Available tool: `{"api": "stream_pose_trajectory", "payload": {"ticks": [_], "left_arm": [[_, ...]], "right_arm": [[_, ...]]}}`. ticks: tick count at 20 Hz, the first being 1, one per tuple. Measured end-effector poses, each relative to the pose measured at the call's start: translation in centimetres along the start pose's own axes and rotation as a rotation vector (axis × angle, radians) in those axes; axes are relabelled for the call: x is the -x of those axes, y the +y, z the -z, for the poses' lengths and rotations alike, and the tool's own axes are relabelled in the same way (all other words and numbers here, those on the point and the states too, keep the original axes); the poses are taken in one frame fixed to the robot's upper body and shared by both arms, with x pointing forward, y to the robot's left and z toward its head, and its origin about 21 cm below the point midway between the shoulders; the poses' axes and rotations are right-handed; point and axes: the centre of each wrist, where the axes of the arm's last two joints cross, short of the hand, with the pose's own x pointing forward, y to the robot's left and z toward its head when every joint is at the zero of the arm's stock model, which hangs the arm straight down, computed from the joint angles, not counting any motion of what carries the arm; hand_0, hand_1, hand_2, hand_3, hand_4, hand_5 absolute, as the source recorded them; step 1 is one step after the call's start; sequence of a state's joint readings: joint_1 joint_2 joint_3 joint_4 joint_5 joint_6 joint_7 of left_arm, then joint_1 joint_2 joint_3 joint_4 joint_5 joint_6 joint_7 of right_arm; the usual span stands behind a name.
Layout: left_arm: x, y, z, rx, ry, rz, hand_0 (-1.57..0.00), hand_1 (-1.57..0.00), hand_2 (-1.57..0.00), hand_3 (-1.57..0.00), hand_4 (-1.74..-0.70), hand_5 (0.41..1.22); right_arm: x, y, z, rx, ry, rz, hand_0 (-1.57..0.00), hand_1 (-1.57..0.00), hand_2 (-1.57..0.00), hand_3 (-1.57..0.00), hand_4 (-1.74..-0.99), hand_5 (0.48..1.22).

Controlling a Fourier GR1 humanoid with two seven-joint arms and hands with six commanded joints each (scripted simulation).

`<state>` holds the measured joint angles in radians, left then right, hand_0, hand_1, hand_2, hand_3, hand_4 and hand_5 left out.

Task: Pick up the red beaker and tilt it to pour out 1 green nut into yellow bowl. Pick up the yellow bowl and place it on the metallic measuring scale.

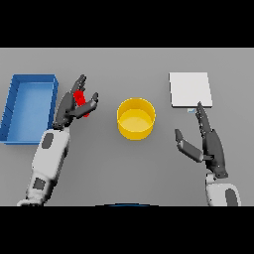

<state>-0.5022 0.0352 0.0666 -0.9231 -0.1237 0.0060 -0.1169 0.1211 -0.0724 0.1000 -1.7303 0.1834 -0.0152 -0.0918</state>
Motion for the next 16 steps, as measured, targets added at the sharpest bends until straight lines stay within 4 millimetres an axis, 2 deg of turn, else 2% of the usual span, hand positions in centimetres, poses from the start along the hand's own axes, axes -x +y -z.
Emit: {"api": "stream_pose_trajectory", "payload": {"ticks": [1, 3, 6, 7, 10, 11, 16], "left_arm": [[-0.1, -0.5, 0.1, -0.013, -0.002, -0.016, -0.46, -0.48, -0.5, -0.49, -1.44, 0.881], [-0.4, -0.6, 0.5, -0.041, 0.023, -0.011, -0.86, -0.87, -0.89, -0.88, -1.44, 1.003], [-0.6, -1.4, 0.8, -0.055, -0.001, 0.037, -1.21, -1.21, -1.22, -1.22, -1.45, 1.109], [-0.1, -1.6, 0.5, -0.055, -0.031, 0.021, -1.28, -1.29, -1.29, -1.29, -1.45, 1.132], [0.1, -1.6, 0.5, -0.072, -0.061, 0.02, -1.42, -1.42, -1.43, -1.43, -1.59, 1.123], [-0.1, -1.7, 0.5, -0.078, -0.066, 0.011, -1.45, -1.45, -1.46, -1.45, -1.62, 1.117], [-1.8, -0.9, 0.8, -0.092, -0.142, 0.016, -1.53, -1.53, -1.53, -1.53, -1.7, 1.098]], "right_arm": [[0.1, -0.3, 0.3, 0.002, 0.007, -0.003, 0.0, 0.0, 0.0, 0.0, -1.286, 0.685], [0.1, -0.1, 0.1, -0.007, 0.002, 0.004, 0.0, 0.0, 0.0, 0.0, -1.283, 0.683], [-0.2, 0.3, 0.4, -0.005, -0.001, 0.004, 0.0, 0.0, 0.0, 0.0, -1.291, 0.684], [-0.1, 0.2, 0.3, 0.001, -0.004, 0.003, 0.0, 0.0, 0.0, 0.0, -1.293, 0.682], [0.4, 0.3, 0.5, -0.01, 0.02, 0.016, 0.0, 0.0, 0.0, 0.0, -1.296, 0.682], [0.3, 0.3, 0.9, -0.015, 0.006, 0.009, 0.0, 0.0, 0.0, 0.0, -1.288, 0.679], [0.2, 0.3, 0.5, -0.023, -0.029, -0.017, 0.0, 0.0, 0.0, 0.0, -1.258, 0.669]]}}
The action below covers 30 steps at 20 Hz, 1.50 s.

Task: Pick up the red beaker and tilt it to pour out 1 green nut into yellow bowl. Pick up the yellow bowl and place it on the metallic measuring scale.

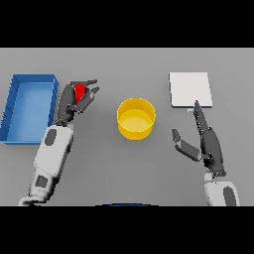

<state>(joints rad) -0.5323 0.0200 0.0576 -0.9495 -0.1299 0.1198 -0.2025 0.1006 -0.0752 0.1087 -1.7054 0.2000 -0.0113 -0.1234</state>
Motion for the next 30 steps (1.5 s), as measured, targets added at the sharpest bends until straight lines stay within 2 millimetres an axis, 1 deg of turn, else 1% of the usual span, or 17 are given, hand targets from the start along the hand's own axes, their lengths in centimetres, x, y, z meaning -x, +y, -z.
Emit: {"api": "stream_pose_trajectory", "payload": {"ticks": [1, 2, 3, 5, 7, 9, 13, 15, 17, 18, 21, 23, 25, 26, 28, 29, 30], "left_arm": [[-0.8, -0.1, 0.0, 0.0, -0.026, 0.012, -1.54, -1.54, -1.54, -1.54, -1.71, 1.097], [-2.1, -0.1, 0.5, -0.005, -0.047, 0.022, -1.55, -1.55, -1.55, -1.55, -1.72, 1.097], [-2.7, -0.5, 0.5, 0.008, -0.062, 0.048, -1.55, -1.55, -1.55, -1.55, -1.72, 1.101], [-4.3, 0.1, 1.0, 0.044, -0.065, 0.156, -1.56, -1.56, -1.56, -1.56, -1.73, 1.113], [-5.8, 0.0, 1.2, 0.135, -0.075, 0.321, -1.56, -1.56, -1.56, -1.56, -1.73, 1.121], [-6.3, -0.2, 1.0, 0.194, -0.086, 0.409, -1.56, -1.56, -1.56, -1.56, -1.73, 1.117], [-6.8, -0.8, 0.4, 0.246, -0.101, 0.475, -1.56, -1.56, -1.56, -1.56, -1.73, 1.112], [-7.5, -1.3, 0.6, 0.279, -0.111, 0.605, -1.57, -1.57, -1.57, -1.57, -1.74, 1.112], [-8.5, -1.7, 1.7, 0.313, -0.143, 0.785, -1.57, -1.57, -1.57, -1.57, -1.74, 1.137], [-8.7, -2.6, 1.7, 0.355, -0.182, 0.875, -1.57, -1.57, -1.57, -1.57, -1.74, 1.134], [-9.8, -4.0, 2.5, 0.419, -0.232, 1.101, -1.57, -1.57, -1.57, -1.57, -1.74, 1.177], [-10.1, -4.2, 3.4, 0.471, -0.257, 1.218, -1.57, -1.57, -1.57, -1.57, -1.74, 1.193], [-10.6, -5.1, 3.8, 0.543, -0.285, 1.342, -1.57, -1.57, -1.57, -1.57, -1.65, 1.203], [-11.2, -5.4, 4.3, 0.563, -0.306, 1.406, -1.57, -1.57, -1.57, -1.57, -1.61, 1.206], [-12.0, -6.1, 4.6, 0.635, -0.315, 1.54, -1.57, -1.57, -1.57, -1.57, -1.66, 1.212], [-12.2, -7.1, 4.6, 0.668, -0.32, 1.585, -1.57, -1.57, -1.57, -1.57, -1.67, 1.214], [-12.3, -7.4, 4.8, 0.7, -0.328, 1.615, -1.57, -1.57, -1.57, -1.57, -1.68, 1.215]], "right_arm": [[-0.1, -0.2, 0.2, 0.0, 0.001, -0.002, 0.0, 0.0, 0.0, 0.0, -1.255, 0.672], [0.0, 0.0, 0.3, 0.002, 0.005, -0.002, 0.0, 0.0, 0.0, 0.0, -1.25, 0.672], [0.1, 0.1, 0.5, -0.001, 0.011, -0.005, 0.0, 0.0, 0.0, 0.0, -1.245, 0.673], [0.1, 0.2, 0.2, 0.002, -0.001, -0.013, 0.0, 0.0, 0.0, 0.0, -1.247, 0.685], [0.0, 0.7, 0.1, 0.004, -0.002, -0.037, 0.0, 0.0, 0.0, 0.0, -1.243, 0.691], [-0.4, 0.9, 0.1, 0.004, -0.002, -0.039, 0.0, 0.0, 0.0, 0.0, -1.243, 0.696], [-0.3, 0.3, -0.4, 0.002, 0.021, -0.036, 0.0, 0.0, 0.0, 0.0, -1.248, 0.711], [-0.5, 0.4, -0.6, -0.001, 0.017, -0.047, 0.0, 0.0, 0.0, 0.0, -1.254, 0.717], [-0.6, 0.3, -0.4, 0.002, 0.011, -0.038, 0.0, 0.0, 0.0, 0.0, -1.266, 0.72], [-0.7, 0.1, -0.2, -0.001, 0.015, -0.035, 0.0, 0.0, 0.0, 0.0, -1.267, 0.72], [-0.7, 0.3, -0.1, -0.007, 0.015, -0.028, 0.0, 0.0, 0.0, 0.0, -1.268, 0.722], [-0.6, 0.5, -0.5, -0.01, 0.004, -0.02, 0.0, 0.0, 0.0, 0.0, -1.264, 0.717], [-0.5, 0.5, -0.4, -0.002, -0.006, -0.026, 0.0, 0.0, 0.0, 0.0, -1.262, 0.705], [-0.7, 0.4, -0.1, 0.011, 0.006, -0.029, 0.0, 0.0, 0.0, 0.0, -1.258, 0.697], [-0.2, 0.4, -0.3, 0.01, 0.014, -0.023, 0.0, 0.0, 0.0, 0.0, -1.245, 0.679], [0.0, 0.6, -0.4, 0.02, 0.015, -0.027, 0.0, 0.0, 0.0, 0.0, -1.237, 0.671], [-0.1, 0.7, -0.5, 0.019, 0.006, -0.019, 0.0, 0.0, 0.0, 0.0, -1.225, 0.663]]}}
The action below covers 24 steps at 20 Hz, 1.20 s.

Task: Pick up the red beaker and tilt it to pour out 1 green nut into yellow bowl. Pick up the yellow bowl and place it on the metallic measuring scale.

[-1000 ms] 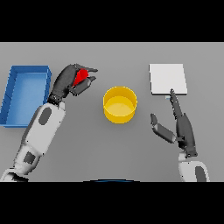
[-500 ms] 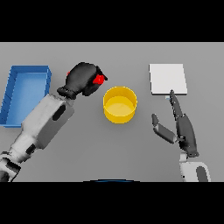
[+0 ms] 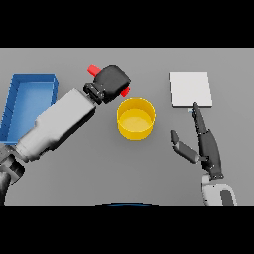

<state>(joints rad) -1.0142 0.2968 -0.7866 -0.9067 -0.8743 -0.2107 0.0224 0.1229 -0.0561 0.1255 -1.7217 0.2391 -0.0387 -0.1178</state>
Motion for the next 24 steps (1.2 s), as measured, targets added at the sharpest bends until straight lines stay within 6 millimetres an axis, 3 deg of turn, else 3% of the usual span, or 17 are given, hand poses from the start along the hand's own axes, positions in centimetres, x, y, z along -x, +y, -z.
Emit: {"api": "stream_pose_trajectory", "payload": {"ticks": [7, 11, 16, 24], "left_arm": [[-1.5, 2.0, 1.3, 0.125, -0.032, 0.292, -1.57, -1.57, -1.57, -1.57, -1.73, 1.22], [-2.3, 1.9, 1.9, 0.165, -0.061, 0.456, -1.57, -1.57, -1.57, -1.57, -1.74, 1.22], [-3.4, 2.2, 2.8, 0.166, -0.106, 0.688, -1.57, -1.57, -1.57, -1.57, -1.73, 1.221], [-5.6, 3.5, 3.6, 0.162, -0.146, 0.916, -1.57, -1.57, -1.57, -1.57, -1.72, 1.221]], "right_arm": [[0.0, 0.2, 0.1, 0.014, -0.001, -0.005, 0.0, 0.0, 0.0, 0.0, -1.191, 0.649], [-0.3, 0.7, 0.1, 0.018, 0.012, -0.008, 0.0, 0.0, 0.0, 0.0, -1.18, 0.63], [-0.2, 0.7, 0.3, 0.017, 0.007, 0.001, 0.0, 0.0, 0.0, 0.0, -1.165, 0.626], [0.0, 0.3, 0.2, 0.034, 0.019, -0.053, 0.0, 0.0, 0.0, 0.0, -1.154, 0.634]]}}
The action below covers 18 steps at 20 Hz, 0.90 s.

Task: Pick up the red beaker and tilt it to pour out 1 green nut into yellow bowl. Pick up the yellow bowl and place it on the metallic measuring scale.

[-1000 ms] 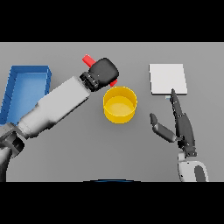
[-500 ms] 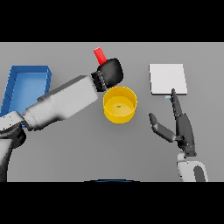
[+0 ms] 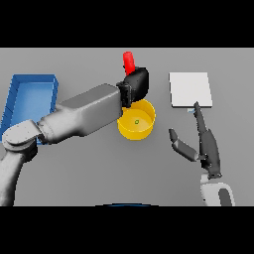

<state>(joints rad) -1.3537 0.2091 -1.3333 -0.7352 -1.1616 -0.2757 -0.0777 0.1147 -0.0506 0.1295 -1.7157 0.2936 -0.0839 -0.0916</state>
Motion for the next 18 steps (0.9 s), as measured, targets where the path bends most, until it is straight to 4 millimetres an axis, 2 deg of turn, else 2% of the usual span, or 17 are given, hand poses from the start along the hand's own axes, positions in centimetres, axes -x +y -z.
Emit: {"api": "stream_pose_trajectory", "payload": {"ticks": [3, 4, 7, 8, 10, 11, 13, 15, 16, 18], "left_arm": [[0.1, 0.7, 0.2, 0.002, -0.01, 0.056, -1.57, -1.57, -1.57, -1.57, -1.72, 1.221], [1.1, 0.6, -0.1, 0.006, -0.014, 0.071, -1.57, -1.57, -1.57, -1.57, -1.72, 1.221], [5.2, 1.7, -0.9, 0.004, 0.061, 0.111, -1.57, -1.57, -1.57, -1.57, -1.72, 1.221], [7.3, 1.4, -1.6, 0.02, 0.109, 0.147, -1.57, -1.57, -1.57, -1.57, -1.73, 1.221], [10.6, 1.9, -2.7, -0.005, 0.167, 0.089, -1.57, -1.57, -1.57, -1.18, -1.73, 1.221], [12.4, 1.5, -3.6, -0.009, 0.207, 0.066, -1.57, -1.57, -1.57, -1.26, -1.73, 1.221], [16.1, 1.3, -5.2, -0.005, 0.347, -0.045, -1.57, -1.57, -1.57, -1.37, -1.73, 1.221], [19.6, -0.1, -7.2, -0.029, 0.473, -0.253, -1.57, -1.57, -1.57, -1.44, -1.73, 1.221], [21.0, -1.3, -8.4, -0.059, 0.522, -0.392, -1.57, -1.57, -1.57, -1.47, -1.73, 1.221], [22.9, -4.2, -10.4, -0.1, 0.648, -0.704, -1.57, -1.57, -1.57, -1.42, -1.74, 1.221]], "right_arm": [[0.0, -0.1, 0.0, 0.004, -0.011, 0.024, 0.0, 0.0, 0.0, 0.0, -1.152, 0.635], [-0.1, -0.1, -0.2, -0.001, -0.02, 0.03, 0.0, 0.0, 0.0, 0.0, -1.153, 0.636], [-0.1, -0.2, -0.1, -0.008, -0.034, 0.044, 0.0, 0.0, 0.0, 0.0, -1.15, 0.649], [-0.2, 0.1, 0.0, -0.017, -0.038, 0.047, 0.0, 0.0, 0.0, 0.0, -1.154, 0.654], [-0.1, 0.3, -0.1, -0.012, -0.044, 0.033, 0.0, 0.0, 0.0, 0.0, -1.16, 0.66], [-0.4, 0.7, 0.0, -0.012, -0.052, 0.037, 0.0, 0.0, 0.0, 0.0, -1.16, 0.663], [0.0, 1.0, 0.1, -0.022, -0.031, 0.03, 0.0, 0.0, 0.0, 0.0, -1.16, 0.661], [0.0, 0.6, 0.3, -0.016, -0.048, 0.052, 0.0, 0.0, 0.0, 0.0, -1.152, 0.652], [0.1, 0.6, 0.4, -0.015, -0.043, 0.037, 0.0, 0.0, 0.0, 0.0, -1.146, 0.641], [0.1, 0.7, 0.6, -0.005, -0.03, -0.007, 0.0, 0.0, 0.0, 0.0, -1.144, 0.633]]}}
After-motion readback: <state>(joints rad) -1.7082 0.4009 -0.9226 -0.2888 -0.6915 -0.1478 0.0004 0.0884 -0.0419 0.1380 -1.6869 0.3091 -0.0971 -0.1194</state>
